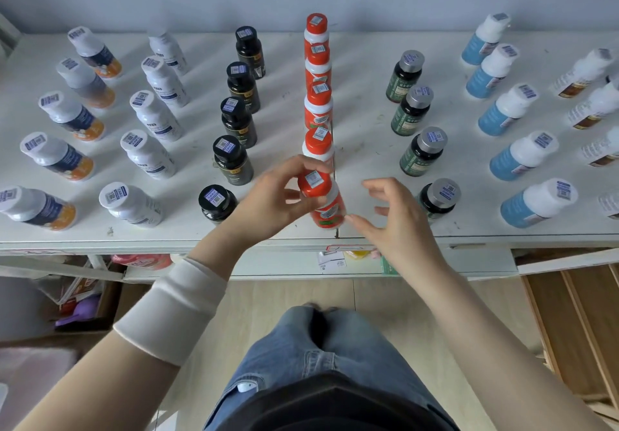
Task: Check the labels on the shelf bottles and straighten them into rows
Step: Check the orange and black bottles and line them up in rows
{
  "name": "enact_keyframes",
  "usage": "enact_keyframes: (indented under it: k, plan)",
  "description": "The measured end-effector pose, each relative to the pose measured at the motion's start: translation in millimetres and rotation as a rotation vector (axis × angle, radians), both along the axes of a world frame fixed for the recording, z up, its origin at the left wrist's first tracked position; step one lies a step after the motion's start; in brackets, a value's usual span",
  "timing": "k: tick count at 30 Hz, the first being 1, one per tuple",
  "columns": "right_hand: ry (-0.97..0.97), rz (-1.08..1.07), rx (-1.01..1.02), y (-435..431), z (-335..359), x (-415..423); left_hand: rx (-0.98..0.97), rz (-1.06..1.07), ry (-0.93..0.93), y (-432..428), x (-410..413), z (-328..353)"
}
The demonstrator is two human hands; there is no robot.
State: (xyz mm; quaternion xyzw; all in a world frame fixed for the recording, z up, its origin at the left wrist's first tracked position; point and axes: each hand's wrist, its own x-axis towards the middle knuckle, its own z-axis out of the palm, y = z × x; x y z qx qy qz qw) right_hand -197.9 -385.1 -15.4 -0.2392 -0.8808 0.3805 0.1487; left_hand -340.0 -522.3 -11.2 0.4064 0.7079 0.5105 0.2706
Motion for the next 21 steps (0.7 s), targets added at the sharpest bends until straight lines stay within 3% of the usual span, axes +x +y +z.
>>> enact_keyframes:
  k: [3,8,18,21]
  plan:
    - [-0.088,0.021,0.13,14.6,7.6,-9.0,-0.047,-0.067,0.198,3.2,-4.0,-8.9]
    - [-0.159,0.072,0.247,26.1,16.2,-22.1,-0.101,-0.14,0.356,6.0,-7.8,-28.0]
    - [-0.264,0.091,0.307,28.6,24.0,-36.2,-0.072,-0.148,0.402,4.3,-7.1,-30.0]
    - [-0.31,0.097,0.334,32.5,26.4,-41.4,-0.057,0.035,0.446,10.1,-21.8,-15.3]
